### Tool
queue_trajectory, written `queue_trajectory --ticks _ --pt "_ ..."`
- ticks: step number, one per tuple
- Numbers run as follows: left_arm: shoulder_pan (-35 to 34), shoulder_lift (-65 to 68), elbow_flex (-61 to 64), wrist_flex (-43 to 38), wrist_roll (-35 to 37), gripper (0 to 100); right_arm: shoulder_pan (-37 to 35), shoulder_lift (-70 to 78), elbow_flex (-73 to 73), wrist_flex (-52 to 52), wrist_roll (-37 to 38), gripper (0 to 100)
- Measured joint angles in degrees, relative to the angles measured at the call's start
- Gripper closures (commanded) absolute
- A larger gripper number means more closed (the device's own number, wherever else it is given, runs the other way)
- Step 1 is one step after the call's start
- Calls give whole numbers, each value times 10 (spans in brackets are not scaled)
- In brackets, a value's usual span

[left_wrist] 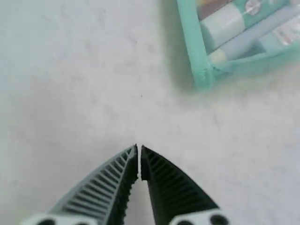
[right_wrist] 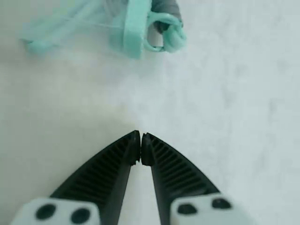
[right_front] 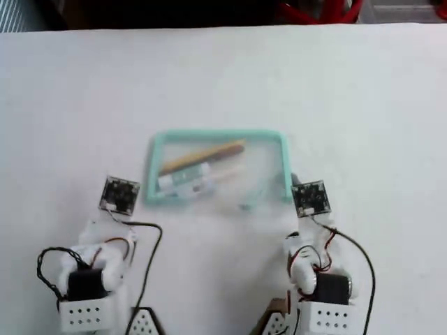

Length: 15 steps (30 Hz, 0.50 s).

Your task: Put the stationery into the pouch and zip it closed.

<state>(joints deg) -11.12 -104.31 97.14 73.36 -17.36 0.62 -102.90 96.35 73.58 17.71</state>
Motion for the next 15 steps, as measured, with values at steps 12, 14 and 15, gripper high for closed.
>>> queue_trajectory --ticks 12,14,15 --pt "0 0 0 0 174 976 10 0 0 0 -25 981" --pt "0 0 0 0 174 976 11 0 0 0 -43 981" --pt "0 0 0 0 174 976 13 0 0 0 -51 981"
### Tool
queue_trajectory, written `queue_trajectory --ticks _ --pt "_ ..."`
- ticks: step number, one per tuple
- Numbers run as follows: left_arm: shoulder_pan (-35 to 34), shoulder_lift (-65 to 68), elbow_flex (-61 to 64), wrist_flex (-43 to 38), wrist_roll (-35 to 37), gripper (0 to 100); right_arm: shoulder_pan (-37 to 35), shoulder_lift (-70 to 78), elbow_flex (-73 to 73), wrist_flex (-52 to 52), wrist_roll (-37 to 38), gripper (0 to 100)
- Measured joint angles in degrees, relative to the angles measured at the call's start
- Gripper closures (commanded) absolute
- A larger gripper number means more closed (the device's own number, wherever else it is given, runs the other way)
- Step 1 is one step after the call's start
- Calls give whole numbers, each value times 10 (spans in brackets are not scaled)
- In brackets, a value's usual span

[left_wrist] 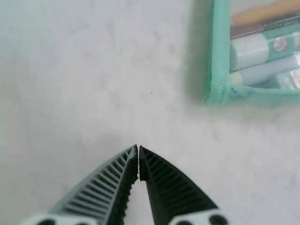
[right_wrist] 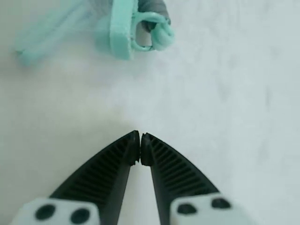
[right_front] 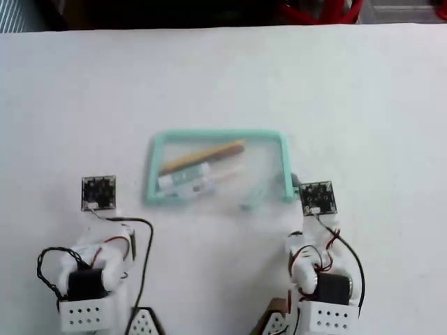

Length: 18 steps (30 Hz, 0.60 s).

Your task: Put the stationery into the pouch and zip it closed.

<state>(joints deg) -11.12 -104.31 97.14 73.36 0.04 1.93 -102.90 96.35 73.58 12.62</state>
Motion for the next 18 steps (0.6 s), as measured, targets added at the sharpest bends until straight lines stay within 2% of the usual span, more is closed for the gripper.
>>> queue_trajectory --ticks 18 --pt "0 0 0 0 0 976 1 0 0 0 -12 981"
